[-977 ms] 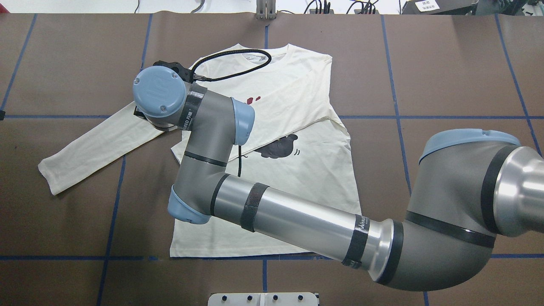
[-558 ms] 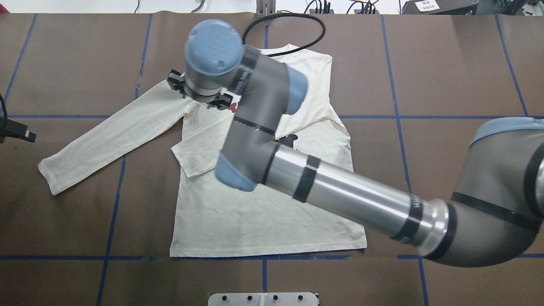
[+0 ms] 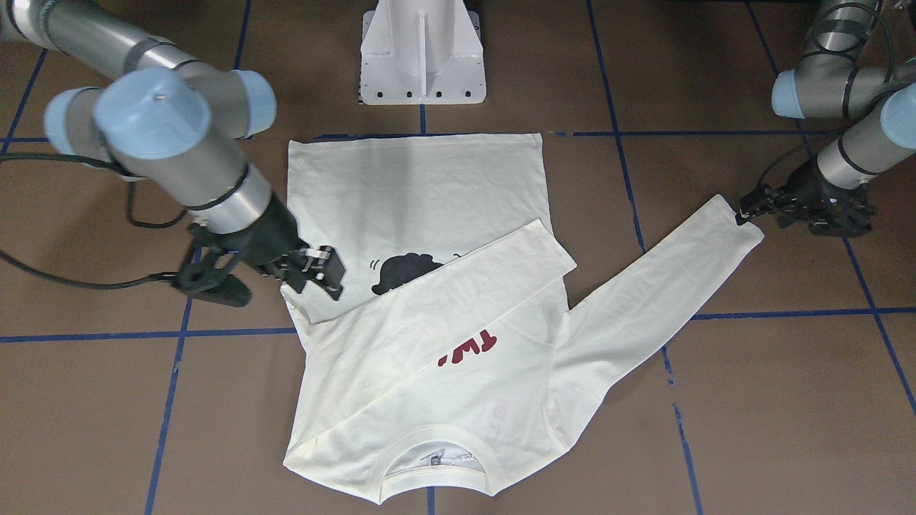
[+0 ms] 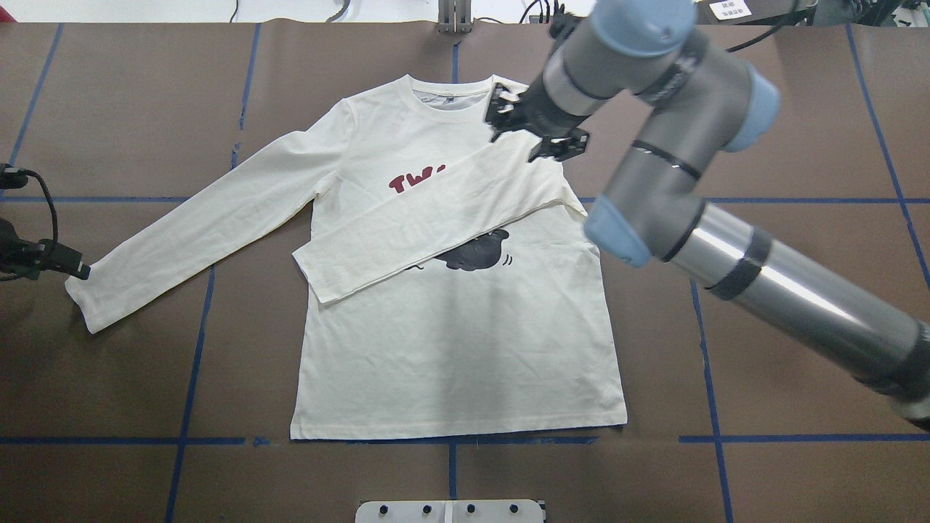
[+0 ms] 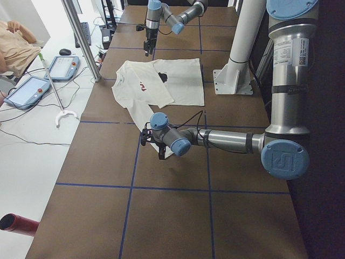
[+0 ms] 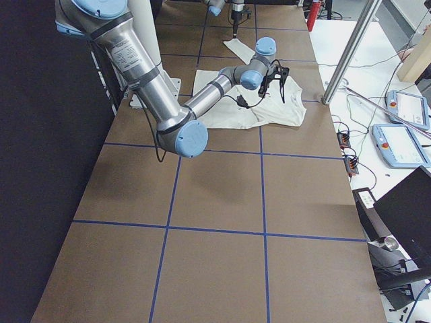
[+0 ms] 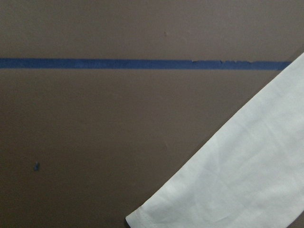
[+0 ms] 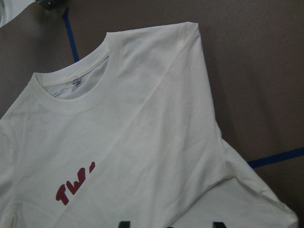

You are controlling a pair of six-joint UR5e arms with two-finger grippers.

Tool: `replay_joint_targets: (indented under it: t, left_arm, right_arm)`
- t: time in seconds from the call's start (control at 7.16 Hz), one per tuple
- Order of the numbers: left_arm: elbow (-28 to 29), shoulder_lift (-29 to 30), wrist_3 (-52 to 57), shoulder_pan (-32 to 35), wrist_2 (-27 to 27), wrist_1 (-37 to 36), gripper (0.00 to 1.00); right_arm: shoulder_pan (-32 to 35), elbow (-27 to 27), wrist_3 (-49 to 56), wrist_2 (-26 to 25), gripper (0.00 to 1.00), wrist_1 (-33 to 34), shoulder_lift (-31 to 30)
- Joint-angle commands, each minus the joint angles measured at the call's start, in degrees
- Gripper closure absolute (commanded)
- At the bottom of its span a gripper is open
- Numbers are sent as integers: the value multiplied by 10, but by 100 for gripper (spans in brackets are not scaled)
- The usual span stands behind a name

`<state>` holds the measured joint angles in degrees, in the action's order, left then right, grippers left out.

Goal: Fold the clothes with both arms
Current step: 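Release the sleeve and withdraw the right gripper while the left gripper grasps the other cuff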

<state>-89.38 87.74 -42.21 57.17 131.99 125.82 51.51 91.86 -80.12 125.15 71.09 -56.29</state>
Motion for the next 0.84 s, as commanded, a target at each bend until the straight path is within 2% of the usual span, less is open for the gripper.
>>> replay_joint_targets:
  t: [0.0, 0.14, 0.28, 0.42, 0.56, 0.7]
  left_arm:
    - [24, 9, 7, -7, -4, 0, 23]
    - [32, 11, 7, -7, -9, -1, 25]
    - [34, 16, 6, -7, -16, -1, 36]
    - [34, 17, 6, -7, -16, -1, 86]
    - [34, 18, 6, -7, -16, -2, 100]
    - [32, 19, 6, -7, -14, -1, 100]
  right_arm:
    - [42, 46, 53, 45, 34, 0, -67]
    - [43, 49, 53, 45, 34, 0, -68]
    - [43, 52, 53, 45, 33, 0, -68]
    - [44, 59, 53, 45, 33, 1, -70]
    - [44, 65, 53, 45, 33, 1, -77]
    - [44, 66, 52, 44, 33, 1, -79]
